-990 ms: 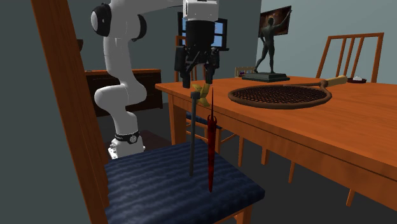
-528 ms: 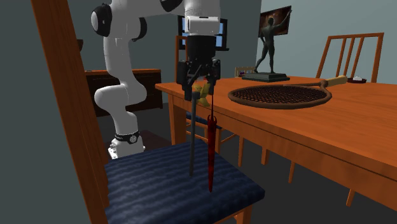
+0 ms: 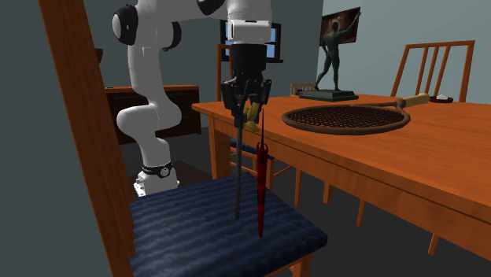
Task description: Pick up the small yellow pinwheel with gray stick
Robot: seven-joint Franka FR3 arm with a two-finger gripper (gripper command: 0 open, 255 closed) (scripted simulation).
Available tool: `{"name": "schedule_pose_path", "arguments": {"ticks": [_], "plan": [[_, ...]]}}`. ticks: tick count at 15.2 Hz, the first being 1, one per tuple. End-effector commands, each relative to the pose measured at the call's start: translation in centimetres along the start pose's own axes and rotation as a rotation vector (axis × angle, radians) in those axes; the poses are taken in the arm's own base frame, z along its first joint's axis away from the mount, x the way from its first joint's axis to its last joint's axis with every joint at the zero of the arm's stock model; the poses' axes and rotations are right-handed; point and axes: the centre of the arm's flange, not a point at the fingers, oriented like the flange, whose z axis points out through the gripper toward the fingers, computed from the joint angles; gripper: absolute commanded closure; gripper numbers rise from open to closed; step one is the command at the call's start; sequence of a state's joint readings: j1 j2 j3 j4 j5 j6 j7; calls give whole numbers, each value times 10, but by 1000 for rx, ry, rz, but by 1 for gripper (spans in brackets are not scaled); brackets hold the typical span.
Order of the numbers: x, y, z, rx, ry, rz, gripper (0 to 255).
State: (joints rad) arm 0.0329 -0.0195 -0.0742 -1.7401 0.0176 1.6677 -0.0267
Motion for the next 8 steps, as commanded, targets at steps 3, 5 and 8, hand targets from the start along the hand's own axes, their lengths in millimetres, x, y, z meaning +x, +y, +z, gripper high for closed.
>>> {"name": "schedule_pose_path", "arguments": {"ticks": [3, 5, 8], "plan": [[2, -2, 4, 1, -11, -2, 255], [1, -2, -7, 1, -11, -2, 255], [0, -2, -23, 1, -11, -2, 255]]}}
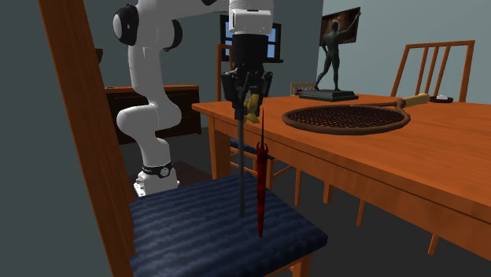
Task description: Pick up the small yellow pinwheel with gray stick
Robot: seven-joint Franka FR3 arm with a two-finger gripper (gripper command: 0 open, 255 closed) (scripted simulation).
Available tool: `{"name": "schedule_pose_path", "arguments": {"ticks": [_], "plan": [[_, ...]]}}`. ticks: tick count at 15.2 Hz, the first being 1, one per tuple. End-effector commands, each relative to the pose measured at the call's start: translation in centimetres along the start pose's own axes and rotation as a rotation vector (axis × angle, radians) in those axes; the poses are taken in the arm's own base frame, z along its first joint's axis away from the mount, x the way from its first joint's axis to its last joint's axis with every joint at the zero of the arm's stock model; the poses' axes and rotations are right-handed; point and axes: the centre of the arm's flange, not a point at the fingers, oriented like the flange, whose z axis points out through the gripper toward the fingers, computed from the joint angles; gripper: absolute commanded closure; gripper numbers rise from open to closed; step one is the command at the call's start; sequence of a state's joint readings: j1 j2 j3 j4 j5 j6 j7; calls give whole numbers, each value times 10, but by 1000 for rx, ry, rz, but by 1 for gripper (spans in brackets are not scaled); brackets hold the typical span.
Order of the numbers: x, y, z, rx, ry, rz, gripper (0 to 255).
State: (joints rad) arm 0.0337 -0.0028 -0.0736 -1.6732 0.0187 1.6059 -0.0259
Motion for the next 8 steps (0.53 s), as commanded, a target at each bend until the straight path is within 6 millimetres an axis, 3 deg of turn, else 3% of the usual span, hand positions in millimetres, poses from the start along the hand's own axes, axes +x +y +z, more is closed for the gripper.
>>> {"name": "schedule_pose_path", "arguments": {"ticks": [1, 8], "plan": [[-1, -1, -10, 1, 1, -1, 255], [-4, -1, -47, 1, 1, -1, 255]]}}
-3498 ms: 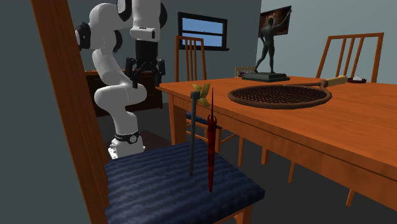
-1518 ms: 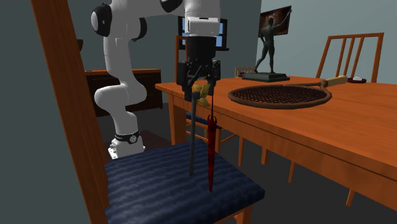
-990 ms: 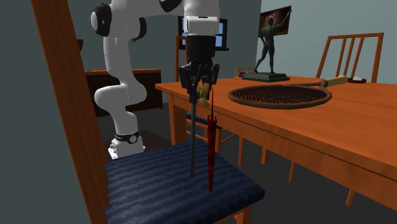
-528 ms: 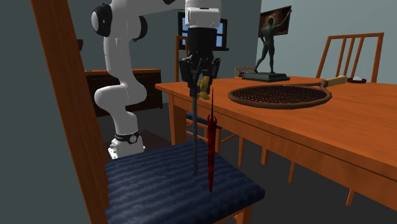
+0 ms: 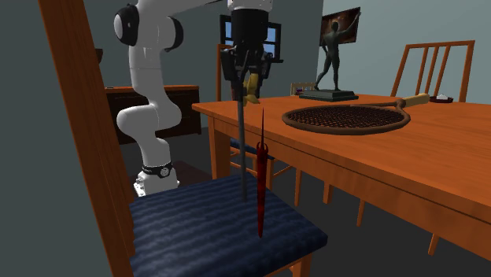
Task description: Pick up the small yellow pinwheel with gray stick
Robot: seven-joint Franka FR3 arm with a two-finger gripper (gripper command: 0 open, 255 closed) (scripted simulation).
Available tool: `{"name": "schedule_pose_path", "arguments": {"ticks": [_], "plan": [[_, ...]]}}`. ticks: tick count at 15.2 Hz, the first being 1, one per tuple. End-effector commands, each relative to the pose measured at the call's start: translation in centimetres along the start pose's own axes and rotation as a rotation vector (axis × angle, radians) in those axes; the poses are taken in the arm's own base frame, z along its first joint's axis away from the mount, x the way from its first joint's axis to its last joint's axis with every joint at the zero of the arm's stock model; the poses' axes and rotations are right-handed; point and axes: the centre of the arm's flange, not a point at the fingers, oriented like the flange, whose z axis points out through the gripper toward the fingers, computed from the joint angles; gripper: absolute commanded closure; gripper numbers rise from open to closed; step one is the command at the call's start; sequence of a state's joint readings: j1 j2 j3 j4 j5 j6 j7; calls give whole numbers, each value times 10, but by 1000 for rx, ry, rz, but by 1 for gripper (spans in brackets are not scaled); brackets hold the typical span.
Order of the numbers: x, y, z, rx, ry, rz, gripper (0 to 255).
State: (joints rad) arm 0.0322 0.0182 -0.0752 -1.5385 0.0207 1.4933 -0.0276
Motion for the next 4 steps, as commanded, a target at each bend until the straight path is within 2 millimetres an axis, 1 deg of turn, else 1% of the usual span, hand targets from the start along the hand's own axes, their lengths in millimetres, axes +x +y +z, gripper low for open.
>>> {"name": "schedule_pose_path", "arguments": {"ticks": [1, 2, 4], "plan": [[-1, -1, -10, 0, 0, 0, 255], [-1, -2, -16, 0, 0, 0, 255], [-1, -2, -16, 0, 0, 0, 255]]}}
